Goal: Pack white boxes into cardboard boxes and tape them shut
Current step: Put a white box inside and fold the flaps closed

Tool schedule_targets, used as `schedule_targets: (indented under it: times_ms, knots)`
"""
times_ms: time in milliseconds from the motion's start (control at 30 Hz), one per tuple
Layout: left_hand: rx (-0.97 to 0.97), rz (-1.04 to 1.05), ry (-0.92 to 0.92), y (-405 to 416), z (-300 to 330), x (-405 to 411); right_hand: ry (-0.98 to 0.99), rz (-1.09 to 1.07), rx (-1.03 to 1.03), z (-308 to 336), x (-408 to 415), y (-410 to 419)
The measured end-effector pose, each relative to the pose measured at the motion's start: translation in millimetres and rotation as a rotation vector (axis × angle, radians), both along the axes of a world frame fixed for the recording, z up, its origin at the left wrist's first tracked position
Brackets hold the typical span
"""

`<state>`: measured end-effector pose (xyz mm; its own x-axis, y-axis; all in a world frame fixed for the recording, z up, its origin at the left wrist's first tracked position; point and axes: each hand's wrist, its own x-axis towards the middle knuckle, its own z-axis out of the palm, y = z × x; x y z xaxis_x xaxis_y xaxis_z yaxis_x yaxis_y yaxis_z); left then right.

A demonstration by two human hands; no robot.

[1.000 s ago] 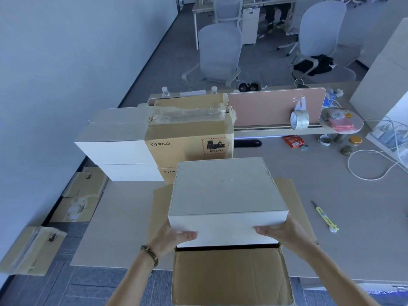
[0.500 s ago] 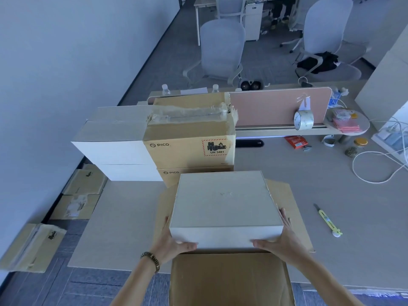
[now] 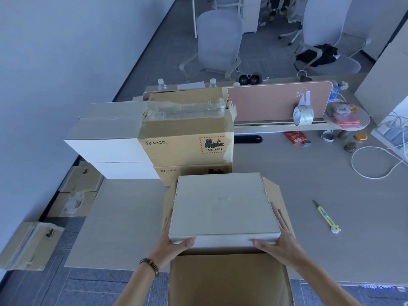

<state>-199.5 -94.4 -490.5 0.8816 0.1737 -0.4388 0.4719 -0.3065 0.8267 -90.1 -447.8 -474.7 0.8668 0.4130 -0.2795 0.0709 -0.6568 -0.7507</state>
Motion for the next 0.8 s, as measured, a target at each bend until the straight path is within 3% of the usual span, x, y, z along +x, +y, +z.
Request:
schedule_targets:
  times_ms: [200, 433, 800]
  knots:
    - [0.007, -0.004, -0.049, -8, 13, 3, -0.013, 0.043, 0.028, -7, 4, -6]
    - [0.287, -0.114, -0.038, -15, 0, 6, -0.096, 0.096, -0.103, -25, 8, -4]
    - [0.242, -0.053, -0.057, -10, -1, 8, -0.143, 0.071, -0.226, -29, 5, 3]
